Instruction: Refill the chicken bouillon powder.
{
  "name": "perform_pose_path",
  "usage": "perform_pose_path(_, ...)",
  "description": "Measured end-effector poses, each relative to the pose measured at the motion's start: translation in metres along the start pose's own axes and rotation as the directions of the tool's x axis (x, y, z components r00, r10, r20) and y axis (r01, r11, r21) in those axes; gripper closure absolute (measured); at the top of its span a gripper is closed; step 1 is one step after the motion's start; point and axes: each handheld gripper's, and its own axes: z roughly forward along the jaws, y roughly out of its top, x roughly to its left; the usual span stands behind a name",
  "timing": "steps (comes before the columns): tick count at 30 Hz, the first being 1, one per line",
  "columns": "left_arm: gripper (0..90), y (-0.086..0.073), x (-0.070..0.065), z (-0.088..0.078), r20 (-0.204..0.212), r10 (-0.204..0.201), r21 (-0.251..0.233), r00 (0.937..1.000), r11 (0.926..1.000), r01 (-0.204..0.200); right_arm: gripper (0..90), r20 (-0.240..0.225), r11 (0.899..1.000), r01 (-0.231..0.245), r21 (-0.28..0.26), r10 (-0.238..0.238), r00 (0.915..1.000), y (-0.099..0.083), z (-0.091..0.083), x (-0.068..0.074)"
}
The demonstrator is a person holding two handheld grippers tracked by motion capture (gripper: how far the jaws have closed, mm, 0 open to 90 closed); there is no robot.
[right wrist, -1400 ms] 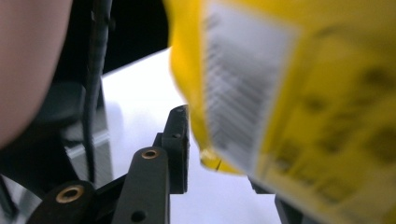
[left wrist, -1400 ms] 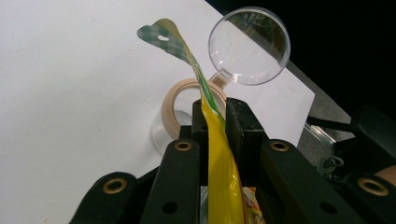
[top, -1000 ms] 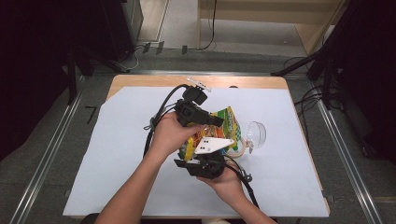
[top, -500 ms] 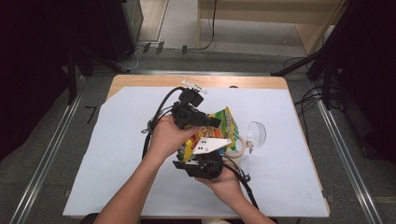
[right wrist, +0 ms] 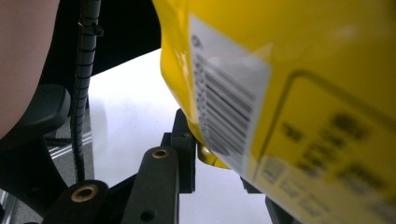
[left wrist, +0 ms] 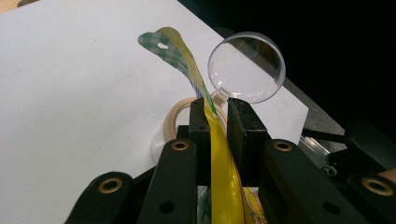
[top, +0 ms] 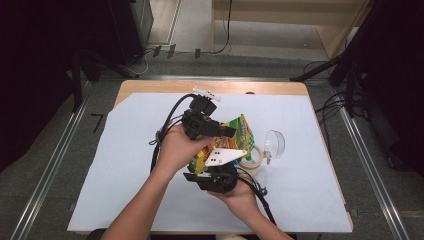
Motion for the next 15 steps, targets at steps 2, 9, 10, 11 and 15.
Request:
perform_pose_path(2, 79.5, 0.0000, -0.0007, 0.0000, 0.002, 0.007, 0.000, 1.0000, 1.0000, -0.007, 72.9, 0.004, 1.000, 0.006, 0.000, -0.006, 1.0000, 0.0002, -0.0003, 0.0001)
perform_pose_path(9, 74.4, -0.0005, -0.0005, -0.0007, 0.017, 0.006, -0.004, 0.9998, 1.0000, -0.006, 72.9, -0.015, 1.000, -0.020, -0.007, 0.020, 0.9997, 0.0000, -0.0009, -0.0019)
perform_pose_path(10, 73.9, -0.0004, -0.0007, -0.0013, 0.016, 0.008, -0.005, 0.9998, 1.0000, -0.008, 72.8, -0.019, 1.000, -0.028, -0.009, 0.028, 0.9994, 0.0004, -0.0012, -0.0024)
perform_pose_path(11, 72.4, -0.0009, -0.0013, -0.0011, 0.018, 0.030, -0.005, 0.9994, 0.9995, -0.030, 72.7, -0.018, 1.000, -0.027, -0.011, 0.027, 0.9995, 0.0008, -0.0014, -0.0023)
perform_pose_path(15, 67.8, -0.0011, -0.0028, 0.0009, 0.011, 0.059, 0.002, 0.9982, 0.9983, -0.059, 72.7, -0.019, 0.999, -0.029, -0.016, 0.029, 0.9994, 0.0011, -0.0018, -0.0026)
